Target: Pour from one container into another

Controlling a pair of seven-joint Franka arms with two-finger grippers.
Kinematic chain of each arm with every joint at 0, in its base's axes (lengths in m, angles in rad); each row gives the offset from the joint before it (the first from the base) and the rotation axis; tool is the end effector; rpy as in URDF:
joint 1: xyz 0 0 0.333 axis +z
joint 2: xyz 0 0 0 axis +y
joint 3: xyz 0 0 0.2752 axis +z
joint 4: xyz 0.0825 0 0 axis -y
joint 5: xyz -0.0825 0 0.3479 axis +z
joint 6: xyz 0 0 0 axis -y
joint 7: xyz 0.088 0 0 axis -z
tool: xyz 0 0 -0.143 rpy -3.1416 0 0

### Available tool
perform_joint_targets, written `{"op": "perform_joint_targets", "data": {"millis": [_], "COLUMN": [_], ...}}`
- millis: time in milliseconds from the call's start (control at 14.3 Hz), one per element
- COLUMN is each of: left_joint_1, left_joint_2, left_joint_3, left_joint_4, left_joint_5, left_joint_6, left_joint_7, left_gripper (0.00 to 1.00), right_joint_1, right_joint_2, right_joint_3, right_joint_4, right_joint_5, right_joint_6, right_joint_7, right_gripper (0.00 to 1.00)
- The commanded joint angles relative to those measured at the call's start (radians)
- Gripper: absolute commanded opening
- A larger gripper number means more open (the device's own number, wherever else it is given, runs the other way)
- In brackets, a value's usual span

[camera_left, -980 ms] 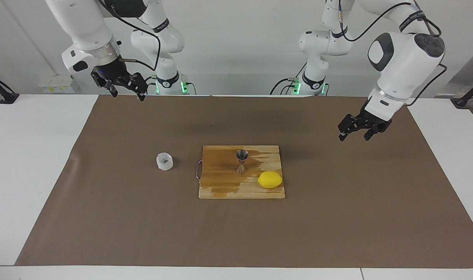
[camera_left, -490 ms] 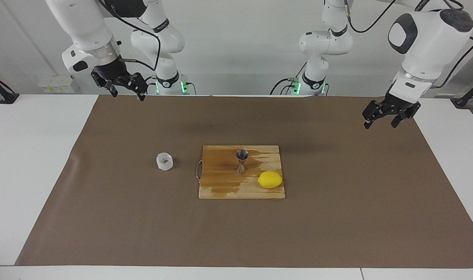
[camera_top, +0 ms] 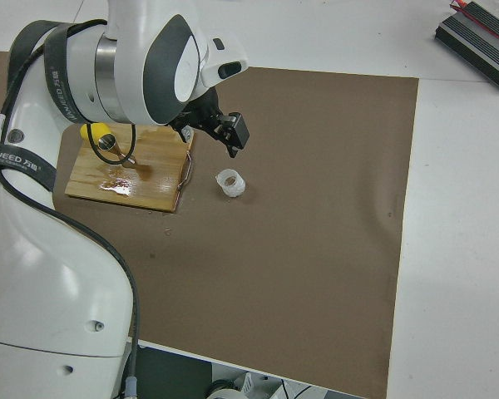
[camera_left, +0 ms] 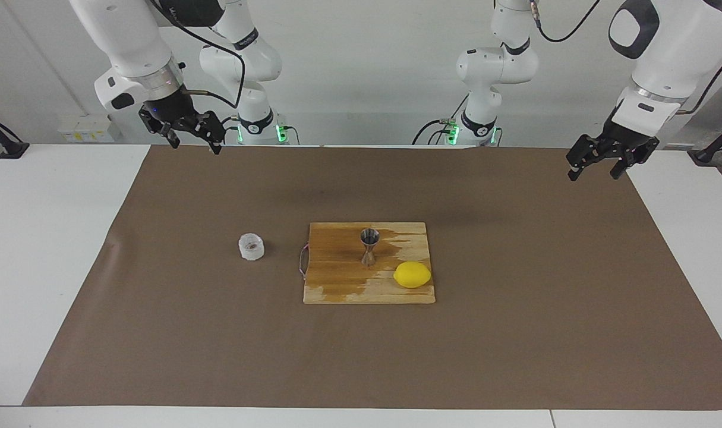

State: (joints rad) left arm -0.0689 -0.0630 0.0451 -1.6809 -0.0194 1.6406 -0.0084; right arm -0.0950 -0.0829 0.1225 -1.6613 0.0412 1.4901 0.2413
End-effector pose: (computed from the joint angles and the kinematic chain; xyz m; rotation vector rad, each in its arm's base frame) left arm 0.5075 -0.0142 0.5379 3.1187 -0.0223 0.0347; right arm 0.4827 0.0214 0.5435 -3.1017 0.3319 0.1440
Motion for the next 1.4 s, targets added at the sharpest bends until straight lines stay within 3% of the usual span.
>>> {"op": "perform_joint_targets", "data": {"millis": [0, 700, 980, 1330], "left_joint_1": [-0.002, -0.003, -0.002, -0.002], "left_joint_2": [-0.017, -0.018, -0.017, -0.017], "left_joint_3": [-0.001, -0.004, -0.002, -0.002], "left_joint_4": [-0.002, -0.005, -0.005, -0.005], "left_joint_5": [0.013, 0.013, 0.013, 0.013], "left_joint_6": [-0.077, -0.079, -0.074, -0.073], "left_joint_7": [0.001, -0.002, -0.001, -0.001], "left_gripper": [1.0, 1.0, 1.0, 1.0], "right_joint_1": [-0.015, -0.017, -0.066, -0.133], "right_joint_2": [-0.002, -0.024, -0.075, -0.093], "right_joint_3": [0.005, -0.021, -0.043, -0.044], "right_joint_4": [0.006, 0.008, -0.089, -0.251], "right_joint_5": [0.028, 0.028, 0.028, 0.029], "right_joint_6": [0.003, -0.048, -0.037, 0.235], "right_joint_7": [-0.022, -0.052, -0.429, -0.974], "right_gripper": [1.0, 1.0, 1.0, 1.0]}}
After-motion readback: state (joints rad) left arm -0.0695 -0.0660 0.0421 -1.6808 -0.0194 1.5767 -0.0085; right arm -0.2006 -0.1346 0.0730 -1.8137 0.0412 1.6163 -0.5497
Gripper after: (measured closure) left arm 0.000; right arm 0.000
